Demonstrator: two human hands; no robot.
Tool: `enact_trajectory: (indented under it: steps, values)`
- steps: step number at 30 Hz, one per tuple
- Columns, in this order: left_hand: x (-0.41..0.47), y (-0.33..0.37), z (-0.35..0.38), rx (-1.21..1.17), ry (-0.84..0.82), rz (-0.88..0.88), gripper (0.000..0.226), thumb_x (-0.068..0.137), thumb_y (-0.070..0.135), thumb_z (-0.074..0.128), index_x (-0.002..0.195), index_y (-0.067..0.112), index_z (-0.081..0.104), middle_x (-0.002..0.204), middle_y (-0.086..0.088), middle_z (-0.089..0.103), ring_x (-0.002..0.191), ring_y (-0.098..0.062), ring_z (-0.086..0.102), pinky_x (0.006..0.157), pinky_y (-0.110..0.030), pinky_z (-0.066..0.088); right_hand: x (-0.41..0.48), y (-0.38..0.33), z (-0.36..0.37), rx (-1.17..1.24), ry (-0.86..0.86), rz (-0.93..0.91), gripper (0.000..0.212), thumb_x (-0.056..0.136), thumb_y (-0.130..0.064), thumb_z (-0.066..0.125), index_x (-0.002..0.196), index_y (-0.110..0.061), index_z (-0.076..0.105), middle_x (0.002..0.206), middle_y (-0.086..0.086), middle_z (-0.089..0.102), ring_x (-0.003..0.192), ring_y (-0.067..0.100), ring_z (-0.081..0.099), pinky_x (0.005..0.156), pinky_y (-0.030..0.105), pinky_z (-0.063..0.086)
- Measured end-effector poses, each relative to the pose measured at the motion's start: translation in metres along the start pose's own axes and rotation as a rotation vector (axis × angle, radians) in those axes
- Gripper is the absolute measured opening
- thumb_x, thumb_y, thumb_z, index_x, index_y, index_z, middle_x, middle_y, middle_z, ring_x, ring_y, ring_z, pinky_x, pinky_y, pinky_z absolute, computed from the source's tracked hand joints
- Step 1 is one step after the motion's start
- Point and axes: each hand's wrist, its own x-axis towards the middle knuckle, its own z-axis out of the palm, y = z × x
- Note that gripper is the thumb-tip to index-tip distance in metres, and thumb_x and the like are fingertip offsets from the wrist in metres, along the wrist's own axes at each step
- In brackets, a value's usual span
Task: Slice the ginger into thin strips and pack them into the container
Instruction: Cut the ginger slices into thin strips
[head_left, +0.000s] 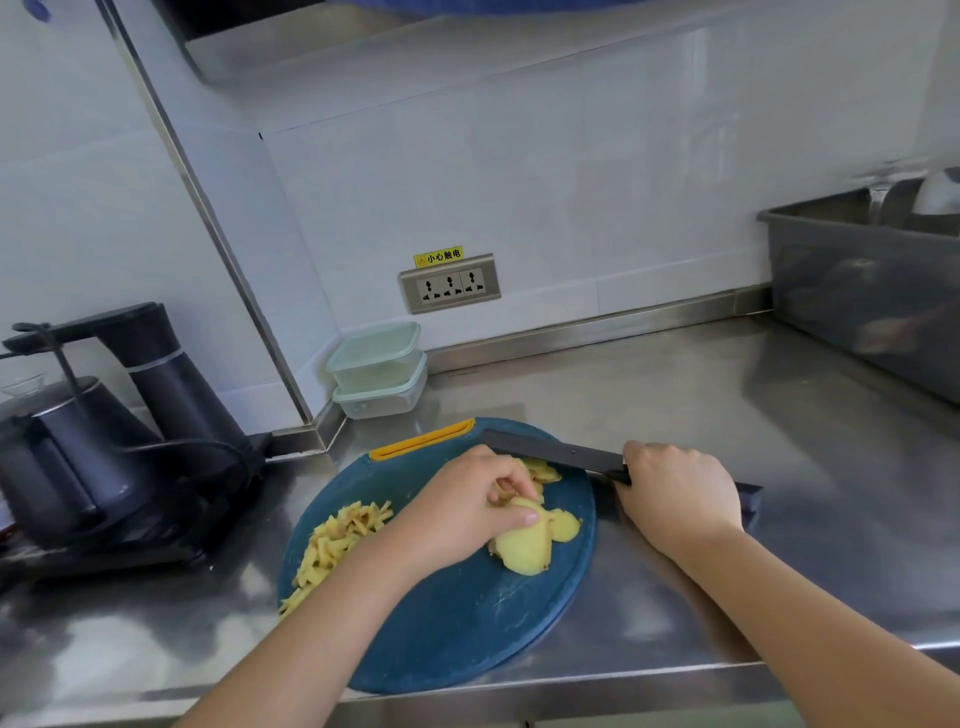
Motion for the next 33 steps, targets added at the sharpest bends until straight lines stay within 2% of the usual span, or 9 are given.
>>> enact_trajectory:
  steps: [3, 6, 11, 14, 19, 24, 27, 31, 33]
  values:
    - [-0.001, 0.000, -0.006, -0.182, 0.055, -0.116, 0.011, 0.084, 0.028, 0.070, 0.081, 0.029, 0.059, 0.081, 0.013, 0.061, 0.068, -0.001, 0.058, 0.062, -0.014, 0.044, 0.001, -0.001, 0.000, 0.014, 0.004, 0.009, 0.012, 0.094, -0.027, 0.043, 0.085, -0.020, 0.041, 0.083, -0.001, 0.058, 0.074, 0.025, 0.055, 0.059, 0.029, 0.034]
    - [-0.008, 0.001, -0.010, -0.502, 0.090, -0.275, 0.009, 0.086, 0.019, 0.069, 0.093, 0.019, 0.063, 0.082, 0.000, 0.070, 0.058, -0.006, 0.060, 0.069, -0.025, 0.052, 0.001, 0.000, -0.001, 0.021, 0.007, 0.001, 0.012, 0.094, -0.027, 0.044, 0.086, -0.020, 0.041, 0.089, 0.000, 0.063, 0.080, 0.026, 0.060, 0.059, 0.029, 0.034]
    - [-0.022, 0.006, -0.006, -0.843, 0.106, -0.413, 0.027, 0.085, -0.006, 0.061, 0.105, 0.012, 0.063, 0.098, -0.017, 0.063, 0.078, -0.020, 0.066, 0.073, -0.028, 0.058, -0.002, 0.000, -0.001, 0.031, 0.007, -0.005, 0.012, 0.095, -0.028, 0.042, 0.086, -0.020, 0.041, 0.094, 0.000, 0.064, 0.084, 0.025, 0.062, 0.060, 0.029, 0.034]
    - [-0.027, 0.008, -0.003, -0.897, 0.126, -0.463, 0.022, 0.084, -0.004, 0.063, 0.103, 0.006, 0.062, 0.103, -0.019, 0.065, 0.081, -0.024, 0.069, 0.067, -0.029, 0.058, -0.001, 0.000, -0.002, 0.031, 0.007, -0.006, 0.011, 0.095, -0.028, 0.043, 0.087, -0.020, 0.040, 0.094, 0.000, 0.064, 0.085, 0.025, 0.062, 0.060, 0.029, 0.033]
    - [-0.033, 0.004, -0.002, -0.811, 0.143, -0.487, 0.019, 0.085, 0.006, 0.069, 0.103, 0.005, 0.062, 0.084, -0.013, 0.071, 0.068, -0.016, 0.069, 0.064, -0.026, 0.058, -0.001, 0.000, -0.003, 0.026, -0.003, -0.004, 0.010, 0.095, -0.028, 0.042, 0.087, -0.021, 0.042, 0.093, 0.000, 0.064, 0.084, 0.024, 0.062, 0.060, 0.029, 0.034]
    - [-0.038, 0.005, 0.002, -0.910, 0.218, -0.477, 0.036, 0.086, -0.001, 0.064, 0.115, 0.018, 0.056, 0.103, -0.022, 0.064, 0.081, -0.026, 0.071, 0.065, -0.026, 0.057, -0.001, -0.001, -0.003, 0.005, 0.005, -0.009, 0.011, 0.096, -0.028, 0.042, 0.092, -0.021, 0.050, 0.094, -0.001, 0.065, 0.084, 0.023, 0.062, 0.059, 0.028, 0.034]
    - [-0.043, 0.011, 0.012, -0.893, 0.218, -0.455, 0.045, 0.085, -0.002, 0.064, 0.122, 0.022, 0.053, 0.100, -0.019, 0.062, 0.081, -0.025, 0.070, 0.066, -0.027, 0.058, -0.002, -0.002, -0.004, -0.004, 0.004, -0.011, 0.016, 0.096, -0.029, 0.042, 0.098, -0.020, 0.055, 0.095, 0.000, 0.065, 0.085, 0.023, 0.062, 0.060, 0.028, 0.035]
    - [-0.046, 0.018, 0.030, -0.516, 0.238, -0.450, 0.045, 0.088, 0.015, 0.063, 0.128, 0.026, 0.044, 0.082, 0.000, 0.058, 0.060, -0.010, 0.057, 0.052, -0.015, 0.048, -0.003, -0.001, -0.007, 0.005, 0.009, -0.011, 0.015, 0.095, -0.029, 0.043, 0.096, -0.019, 0.055, 0.094, 0.000, 0.065, 0.075, 0.024, 0.056, 0.059, 0.028, 0.034]
    - [-0.048, 0.019, 0.036, -0.273, 0.248, -0.406, 0.045, 0.089, 0.027, 0.060, 0.129, 0.031, 0.040, 0.086, 0.008, 0.057, 0.066, -0.006, 0.054, 0.054, -0.012, 0.042, -0.003, -0.001, -0.007, 0.009, 0.005, -0.010, 0.012, 0.095, -0.029, 0.043, 0.089, -0.020, 0.048, 0.094, 0.000, 0.064, 0.072, 0.024, 0.049, 0.059, 0.028, 0.034]
